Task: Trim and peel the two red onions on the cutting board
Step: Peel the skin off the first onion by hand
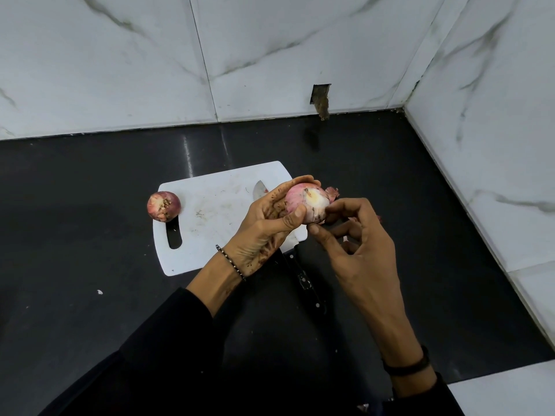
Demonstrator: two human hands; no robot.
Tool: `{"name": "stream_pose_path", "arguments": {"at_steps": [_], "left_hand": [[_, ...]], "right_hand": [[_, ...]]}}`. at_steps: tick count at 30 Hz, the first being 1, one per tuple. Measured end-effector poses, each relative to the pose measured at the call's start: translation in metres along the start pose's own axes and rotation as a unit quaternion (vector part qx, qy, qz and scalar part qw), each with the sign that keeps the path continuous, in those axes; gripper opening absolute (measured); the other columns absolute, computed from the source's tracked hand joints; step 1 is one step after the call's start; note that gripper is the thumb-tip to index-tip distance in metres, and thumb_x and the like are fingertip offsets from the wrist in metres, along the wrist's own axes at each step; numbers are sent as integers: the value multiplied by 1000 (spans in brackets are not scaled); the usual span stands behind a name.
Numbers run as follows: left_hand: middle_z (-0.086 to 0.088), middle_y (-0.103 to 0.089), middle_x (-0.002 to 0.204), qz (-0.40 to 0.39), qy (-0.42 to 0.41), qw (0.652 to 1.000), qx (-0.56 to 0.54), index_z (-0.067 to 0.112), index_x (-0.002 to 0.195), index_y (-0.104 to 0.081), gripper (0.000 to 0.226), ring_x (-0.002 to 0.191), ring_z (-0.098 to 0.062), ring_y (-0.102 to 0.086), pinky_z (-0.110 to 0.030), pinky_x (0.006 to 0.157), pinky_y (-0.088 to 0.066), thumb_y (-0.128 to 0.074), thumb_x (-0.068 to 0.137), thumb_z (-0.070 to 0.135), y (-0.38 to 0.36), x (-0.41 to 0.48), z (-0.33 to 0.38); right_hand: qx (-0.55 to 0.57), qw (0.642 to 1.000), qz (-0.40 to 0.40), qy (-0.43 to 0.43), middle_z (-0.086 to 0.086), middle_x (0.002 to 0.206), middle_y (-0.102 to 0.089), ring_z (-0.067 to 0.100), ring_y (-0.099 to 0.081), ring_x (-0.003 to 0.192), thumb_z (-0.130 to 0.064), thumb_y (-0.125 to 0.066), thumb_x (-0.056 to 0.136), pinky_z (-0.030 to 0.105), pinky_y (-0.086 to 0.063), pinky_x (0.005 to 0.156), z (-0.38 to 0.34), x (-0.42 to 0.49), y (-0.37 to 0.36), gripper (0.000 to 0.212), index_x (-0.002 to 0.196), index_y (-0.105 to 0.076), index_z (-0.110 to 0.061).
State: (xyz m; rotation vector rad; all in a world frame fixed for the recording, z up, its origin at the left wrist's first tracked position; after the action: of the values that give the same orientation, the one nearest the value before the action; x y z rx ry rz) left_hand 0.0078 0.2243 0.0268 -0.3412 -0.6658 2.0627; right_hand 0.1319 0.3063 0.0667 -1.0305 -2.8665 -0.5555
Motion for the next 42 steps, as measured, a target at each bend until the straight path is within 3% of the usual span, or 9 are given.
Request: {"name": "stream_pose_path", "arguments": {"at_steps": [7, 11, 16, 21, 32, 36, 40, 42], "left_hand": [[-16, -58, 135, 25, 5, 1000, 17, 0, 133, -54, 66, 129, -35, -53, -37, 105, -48, -77, 78, 27, 1, -4, 0], [-19, -58, 136, 26, 14, 999, 29, -2, 134, -53, 66, 128, -35, -55, -38, 105, -47, -76, 78, 24, 2, -4, 2], [-20, -59, 135, 9, 39, 999, -24, -5, 136, -49, 64, 125, -34, -57, -34, 101, -50, -70, 83, 24, -3, -8, 0], [-21, -60, 134, 17, 57, 998, -24, -3, 136, -51, 73, 121, -32, -60, -31, 95, -53, -75, 80, 37, -5, -12, -2], [-22, -68, 117, 50, 88, 995, 3, -1, 125, -63, 80, 110, -30, -67, -26, 82, -56, -83, 67, 51, -4, -15, -3], [-20, -71, 111, 55, 87, 994, 34, -2, 121, -65, 65, 104, -28, -69, -26, 80, -57, -75, 74, 42, -4, -16, 1], [-16, -72, 107, 76, 89, 992, 37, -3, 118, -65, 42, 100, -24, -69, -26, 78, -57, -72, 88, 26, -2, -14, 1], [-17, -71, 109, 77, 92, 993, 22, -6, 120, -63, 46, 102, -24, -69, -26, 80, -57, -68, 87, 26, -3, -14, 2]], "right_hand": [[-16, 1000, -4, 24, -13, 100, -61, 14, -67, 87, -18, -75, 89, 35, -59, 70, -1, 1, -4, 23, 104, -60, -26], [-23, 999, 13, 44, -11, 101, -58, 14, -65, 86, -12, -73, 89, 41, -58, 68, -1, -2, -8, 12, 96, -65, -19], [17, 999, 32, 8, -10, 92, -63, 17, -67, 80, -20, -78, 86, 42, -59, 65, -1, -4, -4, 21, 95, -59, -22], [11, 999, 49, 15, -11, 93, -66, 15, -69, 80, -23, -83, 81, 33, -60, 67, -6, -6, 5, 32, 103, -60, -27], [-29, 998, -11, 62, -9, 92, -62, 15, -64, 75, -25, -84, 78, 25, -55, 61, -17, -1, 8, 34, 104, -63, -22], [-66, 995, -35, 71, -9, 89, -62, 15, -63, 76, -27, -84, 78, 29, -55, 62, -17, 4, 8, 33, 100, -60, -21], [-107, 987, -17, 116, -10, 87, -57, 9, -57, 77, -22, -83, 80, 23, -51, 64, -20, 4, 5, 22, 85, -62, -16], [-91, 990, -3, 107, -9, 87, -59, 11, -59, 76, -24, -82, 80, 26, -52, 63, -19, 3, 4, 23, 83, -61, -16]]}}
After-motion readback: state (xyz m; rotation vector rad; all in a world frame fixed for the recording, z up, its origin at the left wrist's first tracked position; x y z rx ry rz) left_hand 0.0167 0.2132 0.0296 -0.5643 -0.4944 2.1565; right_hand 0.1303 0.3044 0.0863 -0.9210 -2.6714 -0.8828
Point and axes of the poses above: each hand's wrist, its own x-axis towards the middle knuckle, its own y-axis out of the back of the hand, z = x × y, the point moved 6 cm from there along x, towards the middle knuckle
